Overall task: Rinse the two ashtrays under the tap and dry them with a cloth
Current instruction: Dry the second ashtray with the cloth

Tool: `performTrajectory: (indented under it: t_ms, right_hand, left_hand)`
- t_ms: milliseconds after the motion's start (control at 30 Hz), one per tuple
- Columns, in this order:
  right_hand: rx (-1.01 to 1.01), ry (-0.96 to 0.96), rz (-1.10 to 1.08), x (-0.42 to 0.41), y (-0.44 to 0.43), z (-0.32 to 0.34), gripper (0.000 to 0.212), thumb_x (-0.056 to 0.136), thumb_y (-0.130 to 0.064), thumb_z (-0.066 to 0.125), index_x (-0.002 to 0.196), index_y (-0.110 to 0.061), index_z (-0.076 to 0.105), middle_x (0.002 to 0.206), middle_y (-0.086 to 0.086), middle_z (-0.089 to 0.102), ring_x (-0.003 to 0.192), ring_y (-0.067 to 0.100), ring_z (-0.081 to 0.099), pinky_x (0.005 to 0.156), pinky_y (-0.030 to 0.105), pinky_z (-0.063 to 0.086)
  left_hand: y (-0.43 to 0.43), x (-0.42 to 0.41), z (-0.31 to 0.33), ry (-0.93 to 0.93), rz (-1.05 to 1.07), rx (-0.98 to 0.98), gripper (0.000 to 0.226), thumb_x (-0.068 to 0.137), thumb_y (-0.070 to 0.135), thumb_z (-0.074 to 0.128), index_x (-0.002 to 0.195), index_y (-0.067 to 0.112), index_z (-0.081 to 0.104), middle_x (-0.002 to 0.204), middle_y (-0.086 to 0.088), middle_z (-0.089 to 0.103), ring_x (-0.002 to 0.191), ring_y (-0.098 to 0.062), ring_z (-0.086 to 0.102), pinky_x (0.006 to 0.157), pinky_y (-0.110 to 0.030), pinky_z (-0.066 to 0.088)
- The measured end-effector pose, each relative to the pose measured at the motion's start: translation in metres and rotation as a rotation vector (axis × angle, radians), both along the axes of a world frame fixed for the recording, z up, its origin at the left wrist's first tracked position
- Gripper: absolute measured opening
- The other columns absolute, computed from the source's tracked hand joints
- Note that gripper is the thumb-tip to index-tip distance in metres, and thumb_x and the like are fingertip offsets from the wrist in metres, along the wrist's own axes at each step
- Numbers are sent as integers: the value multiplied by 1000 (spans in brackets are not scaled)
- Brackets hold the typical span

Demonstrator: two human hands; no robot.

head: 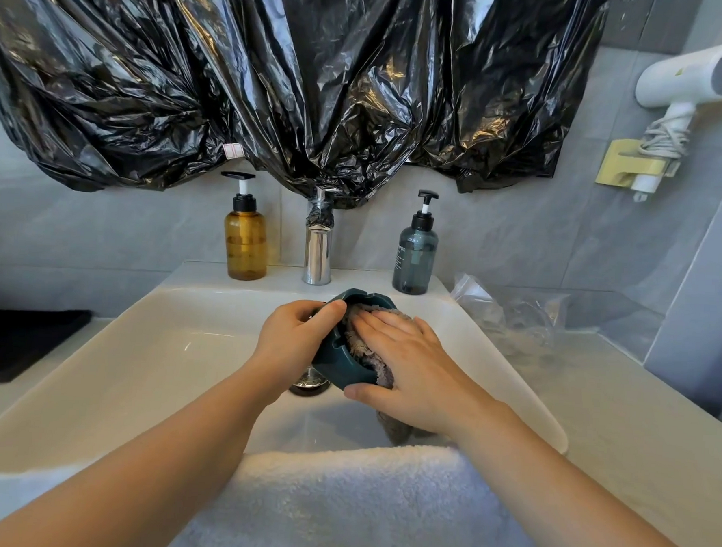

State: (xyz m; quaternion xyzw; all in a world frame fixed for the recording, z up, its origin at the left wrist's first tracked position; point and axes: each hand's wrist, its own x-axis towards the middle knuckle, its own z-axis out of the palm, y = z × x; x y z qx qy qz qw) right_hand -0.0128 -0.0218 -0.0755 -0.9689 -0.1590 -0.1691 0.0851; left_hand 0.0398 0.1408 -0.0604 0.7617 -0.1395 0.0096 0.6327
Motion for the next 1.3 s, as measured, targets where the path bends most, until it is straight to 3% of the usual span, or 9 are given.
performTrajectory:
  t_ms: [233, 500, 767, 900, 1033, 1300]
  right_hand:
    - [68, -9, 65, 2, 1, 0, 81, 82, -57, 58, 152, -34, 22, 158, -17, 23, 147, 4, 11, 120, 45, 8]
    - [136, 51, 82, -2, 6, 4, 69, 85, -41, 66, 146, -42, 33, 152, -24, 30, 145, -2, 14, 117, 57, -2]
    - [298, 51, 101, -3, 9, 6, 39, 82, -27, 73, 117, -42, 65, 127, -24, 59, 128, -4, 41, 116, 38, -14]
    - [326, 52, 89, -5, 9, 9, 24, 80, -29, 74, 103, -37, 71, 110, -19, 69, 115, -1, 52, 113, 26, -14]
    - [279, 41, 55, -6, 9, 10, 15, 78, -38, 75, 92, -34, 72, 97, -16, 72, 104, 4, 56, 118, 29, -6]
    - [-110, -162, -31, -8, 3, 13, 34, 80, -63, 60, 96, -34, 67, 98, -16, 67, 108, 8, 53, 117, 39, 3]
  left_hand:
    - [0, 1, -1, 12, -33, -28, 20, 92, 38, 57, 85, 25, 70, 89, -3, 71, 91, -23, 66, 87, -46, 56]
    - [0, 5, -4, 16, -23, -46, 18, 92, 39, 56, 87, 26, 69, 91, -1, 72, 91, -20, 67, 87, -42, 56]
    - [-1, 6, -4, 43, 20, -71, 20, 92, 39, 56, 86, 24, 68, 89, -3, 70, 90, -25, 66, 83, -42, 57]
    - [-1, 6, -4, 37, 40, -82, 22, 92, 37, 56, 88, 20, 68, 87, -5, 70, 87, -25, 65, 80, -42, 57]
    - [-1, 6, -5, 15, 57, -66, 27, 91, 39, 57, 99, 16, 68, 93, -6, 70, 90, -25, 65, 82, -42, 58]
    - [-2, 8, -4, 6, 68, -68, 29, 93, 41, 54, 104, 17, 65, 94, -4, 67, 88, -19, 63, 78, -34, 58]
